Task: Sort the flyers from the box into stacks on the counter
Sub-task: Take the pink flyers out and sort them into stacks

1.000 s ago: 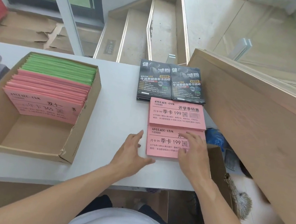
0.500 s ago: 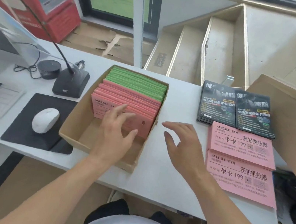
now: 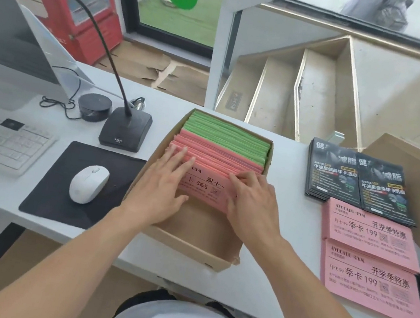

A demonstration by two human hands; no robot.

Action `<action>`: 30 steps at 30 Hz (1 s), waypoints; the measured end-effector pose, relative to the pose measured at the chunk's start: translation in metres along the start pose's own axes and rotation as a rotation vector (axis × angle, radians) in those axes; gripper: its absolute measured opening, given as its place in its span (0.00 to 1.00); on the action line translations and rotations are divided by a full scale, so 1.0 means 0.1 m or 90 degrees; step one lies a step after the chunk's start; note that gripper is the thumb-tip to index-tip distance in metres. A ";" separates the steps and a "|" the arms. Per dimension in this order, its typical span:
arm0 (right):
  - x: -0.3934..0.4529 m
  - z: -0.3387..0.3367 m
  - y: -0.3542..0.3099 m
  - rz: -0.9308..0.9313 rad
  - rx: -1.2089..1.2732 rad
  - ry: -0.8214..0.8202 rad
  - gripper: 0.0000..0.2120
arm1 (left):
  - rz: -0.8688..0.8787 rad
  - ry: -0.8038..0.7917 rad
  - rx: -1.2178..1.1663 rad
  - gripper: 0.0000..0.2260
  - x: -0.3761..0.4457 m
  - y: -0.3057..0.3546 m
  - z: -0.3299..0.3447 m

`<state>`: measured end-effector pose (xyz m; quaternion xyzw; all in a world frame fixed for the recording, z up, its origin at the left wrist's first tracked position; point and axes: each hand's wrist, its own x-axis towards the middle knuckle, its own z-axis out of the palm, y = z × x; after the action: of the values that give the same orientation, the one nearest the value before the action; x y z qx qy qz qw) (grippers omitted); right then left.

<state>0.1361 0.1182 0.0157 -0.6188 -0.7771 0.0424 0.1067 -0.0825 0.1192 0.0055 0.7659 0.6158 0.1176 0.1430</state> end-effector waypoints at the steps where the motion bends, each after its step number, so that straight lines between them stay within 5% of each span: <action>1: -0.01 0.00 -0.01 0.001 -0.008 0.004 0.19 | 0.002 0.015 -0.005 0.38 -0.01 0.00 0.01; 9: -0.04 0.09 -0.08 0.032 -0.067 0.075 0.19 | 0.002 0.046 -0.040 0.16 -0.04 -0.03 0.03; 20: -0.09 0.05 -0.18 0.014 -0.008 -0.029 0.15 | 0.003 0.116 -0.007 0.26 -0.04 -0.04 0.05; 30: -0.10 0.09 -0.18 0.014 -0.019 0.127 0.12 | 0.013 0.129 -0.026 0.23 -0.04 -0.06 0.08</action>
<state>0.1190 0.1051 0.0093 -0.6300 -0.7562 -0.0298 0.1741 -0.0859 0.1163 -0.0041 0.7534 0.6165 0.2084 0.0945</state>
